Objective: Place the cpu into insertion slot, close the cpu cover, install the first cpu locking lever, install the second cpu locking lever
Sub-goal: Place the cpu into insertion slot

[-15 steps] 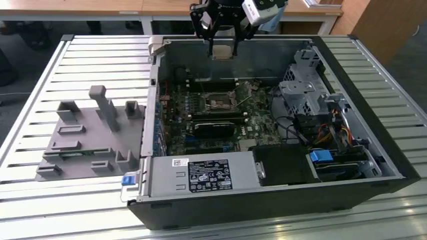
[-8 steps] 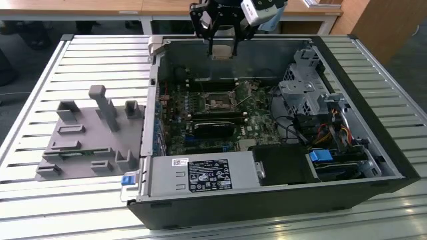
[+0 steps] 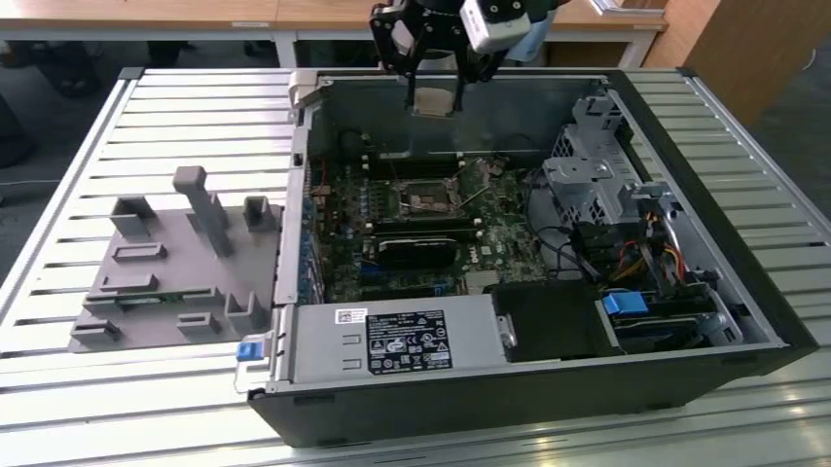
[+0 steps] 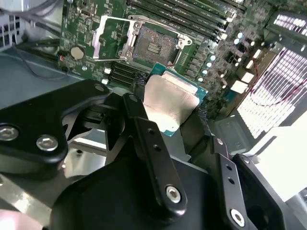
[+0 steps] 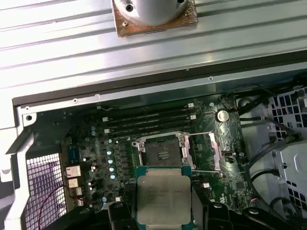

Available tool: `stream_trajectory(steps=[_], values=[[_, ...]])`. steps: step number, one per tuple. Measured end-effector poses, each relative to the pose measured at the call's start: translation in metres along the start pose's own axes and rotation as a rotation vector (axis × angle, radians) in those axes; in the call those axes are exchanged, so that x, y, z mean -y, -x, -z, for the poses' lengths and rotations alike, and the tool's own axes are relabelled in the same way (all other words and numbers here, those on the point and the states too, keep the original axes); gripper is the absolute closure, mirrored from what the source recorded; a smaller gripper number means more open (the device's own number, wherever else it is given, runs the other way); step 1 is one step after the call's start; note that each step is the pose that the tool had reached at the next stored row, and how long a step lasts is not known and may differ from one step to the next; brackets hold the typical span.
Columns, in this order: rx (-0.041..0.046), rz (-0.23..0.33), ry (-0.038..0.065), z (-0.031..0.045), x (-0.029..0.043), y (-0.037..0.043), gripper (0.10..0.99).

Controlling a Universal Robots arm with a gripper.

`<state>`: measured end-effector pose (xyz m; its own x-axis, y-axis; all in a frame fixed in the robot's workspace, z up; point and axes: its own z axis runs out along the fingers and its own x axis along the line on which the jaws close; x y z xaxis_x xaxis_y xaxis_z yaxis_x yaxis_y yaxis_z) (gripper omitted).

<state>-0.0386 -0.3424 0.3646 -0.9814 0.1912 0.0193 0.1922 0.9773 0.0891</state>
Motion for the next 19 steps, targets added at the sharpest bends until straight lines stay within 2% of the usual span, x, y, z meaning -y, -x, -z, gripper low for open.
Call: stream_trajectory(steps=[13,19], values=[[0.0205,-0.229,0.004,-0.0018,0.0001,0.0,0.541],[0.0281,-0.313,0.006,-0.0033,0.0003,-0.0007,0.541]])
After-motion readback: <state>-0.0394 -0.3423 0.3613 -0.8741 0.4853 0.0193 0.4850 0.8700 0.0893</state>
